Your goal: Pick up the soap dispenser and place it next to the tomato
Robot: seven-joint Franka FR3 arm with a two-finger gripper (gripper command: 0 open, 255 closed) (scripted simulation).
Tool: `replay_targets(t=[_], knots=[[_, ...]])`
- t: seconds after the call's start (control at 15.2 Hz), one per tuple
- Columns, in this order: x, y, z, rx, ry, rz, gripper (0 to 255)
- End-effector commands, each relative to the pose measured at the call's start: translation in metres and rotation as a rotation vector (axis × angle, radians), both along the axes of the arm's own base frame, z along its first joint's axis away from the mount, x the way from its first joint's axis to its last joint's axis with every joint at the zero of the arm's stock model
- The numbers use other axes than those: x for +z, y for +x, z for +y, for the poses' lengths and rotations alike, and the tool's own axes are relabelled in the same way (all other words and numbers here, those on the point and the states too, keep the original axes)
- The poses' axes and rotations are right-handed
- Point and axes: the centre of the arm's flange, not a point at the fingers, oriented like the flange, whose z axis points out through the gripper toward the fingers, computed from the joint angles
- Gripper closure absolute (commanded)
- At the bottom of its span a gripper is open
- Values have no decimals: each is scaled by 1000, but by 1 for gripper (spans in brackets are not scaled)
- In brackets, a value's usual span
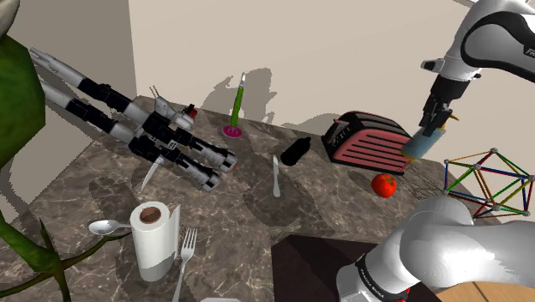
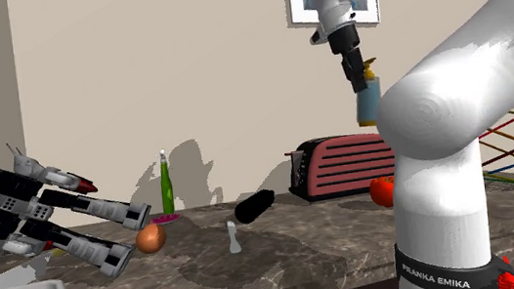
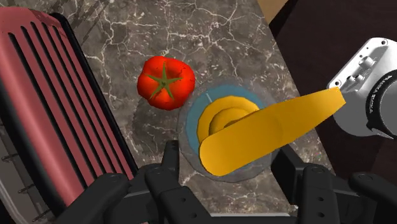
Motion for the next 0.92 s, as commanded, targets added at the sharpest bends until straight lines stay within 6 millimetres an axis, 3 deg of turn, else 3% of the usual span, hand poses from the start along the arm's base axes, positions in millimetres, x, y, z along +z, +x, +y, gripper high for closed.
replay_targets(t=[0.0, 0.86], knots=[[0, -6, -29, 1, -1, 1, 255], [1, -35, -198, 1, -1, 1, 255]])
